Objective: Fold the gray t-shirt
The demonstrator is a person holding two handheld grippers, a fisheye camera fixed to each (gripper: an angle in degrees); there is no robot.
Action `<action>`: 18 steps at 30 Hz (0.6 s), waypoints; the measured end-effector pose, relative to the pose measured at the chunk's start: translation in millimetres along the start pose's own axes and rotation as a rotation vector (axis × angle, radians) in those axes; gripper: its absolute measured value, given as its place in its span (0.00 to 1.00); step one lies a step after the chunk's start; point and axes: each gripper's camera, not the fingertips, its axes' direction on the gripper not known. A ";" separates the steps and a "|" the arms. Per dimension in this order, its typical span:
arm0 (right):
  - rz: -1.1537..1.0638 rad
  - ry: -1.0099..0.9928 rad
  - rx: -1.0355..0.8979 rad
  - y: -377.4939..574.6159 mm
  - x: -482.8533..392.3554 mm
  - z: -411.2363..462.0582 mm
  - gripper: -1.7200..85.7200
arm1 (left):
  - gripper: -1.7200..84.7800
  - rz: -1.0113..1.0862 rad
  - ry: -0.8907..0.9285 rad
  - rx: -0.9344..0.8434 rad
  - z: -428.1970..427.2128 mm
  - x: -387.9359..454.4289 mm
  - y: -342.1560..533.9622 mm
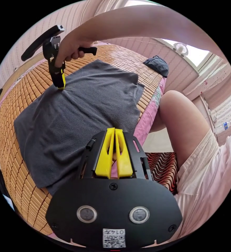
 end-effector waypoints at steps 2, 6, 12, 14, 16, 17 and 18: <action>0.009 0.039 0.053 14.5 -5.1 4.7 0.02 | 0.01 -0.013 -0.022 -0.018 -2.0 2.2 -0.5; 0.204 -0.023 0.448 111.7 -7.4 8.0 0.02 | 0.02 -0.023 0.068 0.063 -31.8 -0.3 2.7; 0.788 -0.233 0.744 330.0 -28.2 78.2 0.06 | 0.08 0.042 0.105 0.135 -27.8 6.5 -9.2; 0.889 -0.219 0.686 369.6 -28.6 100.7 0.11 | 0.10 0.051 0.136 0.116 -14.7 11.7 -24.1; 0.942 -0.245 0.614 394.9 -19.9 119.9 0.14 | 0.11 0.095 0.150 0.135 -4.1 21.3 -40.2; 0.965 -0.286 0.606 408.0 -12.6 131.6 0.14 | 0.11 0.123 0.139 0.150 2.3 28.5 -50.9; 0.977 -0.339 0.604 417.2 -5.2 143.9 0.14 | 0.12 0.166 0.129 0.163 9.5 36.6 -61.5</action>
